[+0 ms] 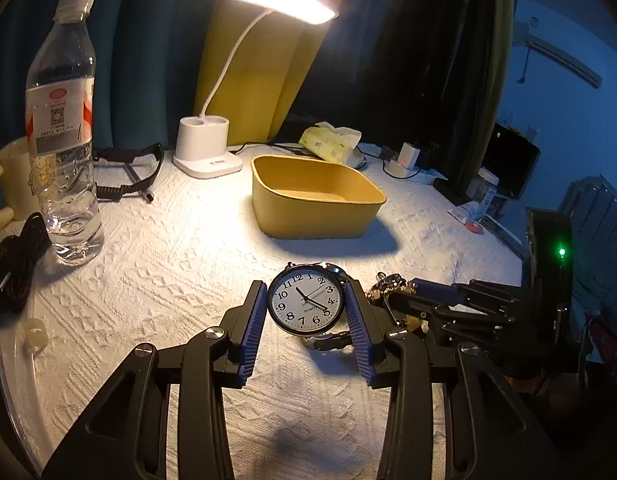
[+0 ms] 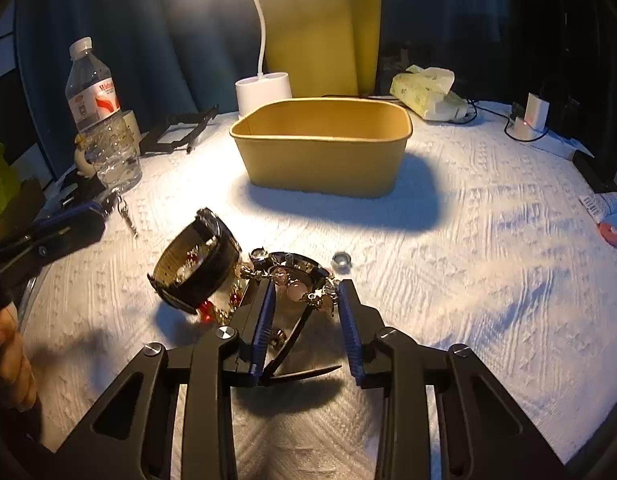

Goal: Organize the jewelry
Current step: 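Grasp the gold chain bracelet with the right gripper while the left holds the pocket watch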

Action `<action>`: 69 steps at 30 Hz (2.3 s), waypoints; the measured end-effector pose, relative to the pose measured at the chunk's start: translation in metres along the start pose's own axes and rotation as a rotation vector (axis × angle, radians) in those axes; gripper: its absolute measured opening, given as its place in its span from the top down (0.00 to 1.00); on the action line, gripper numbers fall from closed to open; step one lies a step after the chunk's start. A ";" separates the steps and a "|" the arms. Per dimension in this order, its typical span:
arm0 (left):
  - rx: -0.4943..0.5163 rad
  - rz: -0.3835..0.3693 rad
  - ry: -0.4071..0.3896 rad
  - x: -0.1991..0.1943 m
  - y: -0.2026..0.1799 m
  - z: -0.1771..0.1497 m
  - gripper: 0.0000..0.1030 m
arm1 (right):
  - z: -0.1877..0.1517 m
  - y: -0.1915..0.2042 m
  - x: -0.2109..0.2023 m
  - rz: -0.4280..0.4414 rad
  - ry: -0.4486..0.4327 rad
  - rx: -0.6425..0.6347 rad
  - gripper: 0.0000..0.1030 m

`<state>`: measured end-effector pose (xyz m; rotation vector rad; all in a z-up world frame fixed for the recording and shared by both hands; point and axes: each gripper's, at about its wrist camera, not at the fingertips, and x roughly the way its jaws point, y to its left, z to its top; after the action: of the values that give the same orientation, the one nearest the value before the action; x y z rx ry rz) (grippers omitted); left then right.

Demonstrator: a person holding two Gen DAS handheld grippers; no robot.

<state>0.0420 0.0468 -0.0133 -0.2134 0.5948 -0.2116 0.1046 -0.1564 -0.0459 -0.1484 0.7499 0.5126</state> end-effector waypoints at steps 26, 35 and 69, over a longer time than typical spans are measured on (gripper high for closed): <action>0.048 -0.051 0.055 0.001 0.003 0.011 0.59 | 0.004 -0.023 -0.004 0.028 0.036 0.221 0.92; 0.055 -0.051 0.052 0.002 0.002 0.008 0.59 | -0.001 -0.006 -0.020 0.019 -0.050 0.120 0.22; 0.069 -0.044 0.062 0.008 -0.008 0.005 0.59 | -0.002 0.040 -0.011 -0.244 -0.071 -0.222 0.88</action>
<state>0.0498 0.0373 -0.0116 -0.1541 0.6441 -0.2818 0.0769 -0.1261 -0.0380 -0.4211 0.5946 0.3650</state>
